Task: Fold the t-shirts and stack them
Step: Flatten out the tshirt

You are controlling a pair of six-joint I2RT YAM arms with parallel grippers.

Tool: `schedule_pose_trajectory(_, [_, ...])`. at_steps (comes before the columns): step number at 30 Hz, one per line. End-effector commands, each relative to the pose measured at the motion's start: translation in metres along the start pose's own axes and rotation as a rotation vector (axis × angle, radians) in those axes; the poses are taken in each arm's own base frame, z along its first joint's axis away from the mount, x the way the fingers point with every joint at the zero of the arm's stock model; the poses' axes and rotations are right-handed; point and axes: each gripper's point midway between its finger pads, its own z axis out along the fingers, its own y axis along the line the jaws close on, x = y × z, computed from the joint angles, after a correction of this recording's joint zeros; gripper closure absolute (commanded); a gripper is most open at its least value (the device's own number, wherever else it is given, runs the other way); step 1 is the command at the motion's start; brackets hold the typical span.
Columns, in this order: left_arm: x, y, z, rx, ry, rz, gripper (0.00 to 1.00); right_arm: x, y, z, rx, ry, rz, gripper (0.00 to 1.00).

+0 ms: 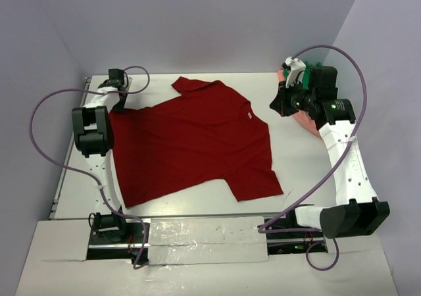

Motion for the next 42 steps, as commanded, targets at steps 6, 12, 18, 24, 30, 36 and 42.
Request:
schedule_pose_trajectory(6, [0.020,0.036,-0.046,0.066,-0.039,-0.105,1.00,0.048,-0.027,0.063,-0.021,0.194,0.049,1.00])
schedule_pose_trajectory(12, [-0.005,0.024,-0.124,0.248,-0.219,-0.172,0.87,0.076,-0.026,0.125,-0.137,0.313,0.078,1.00])
schedule_pose_trajectory(18, [-0.017,0.012,-0.195,0.381,-0.365,-0.184,0.44,0.083,0.004,0.179,-0.224,0.353,-0.017,1.00])
schedule_pose_trajectory(24, [-0.019,0.002,-0.263,0.505,-0.563,-0.204,0.41,0.087,0.033,0.219,-0.288,0.382,-0.065,1.00])
schedule_pose_trajectory(30, [-0.005,-0.008,-0.309,0.585,-0.656,-0.164,0.40,0.103,0.020,0.257,-0.163,0.454,-0.060,1.00])
schedule_pose_trajectory(36, [0.005,0.008,-0.351,0.513,-0.777,-0.174,0.39,0.117,-0.010,0.277,0.073,0.520,-0.136,1.00])
schedule_pose_trajectory(42, [0.016,0.010,-0.359,0.498,-0.785,-0.204,0.38,0.122,-0.040,0.279,0.271,0.556,-0.222,1.00])
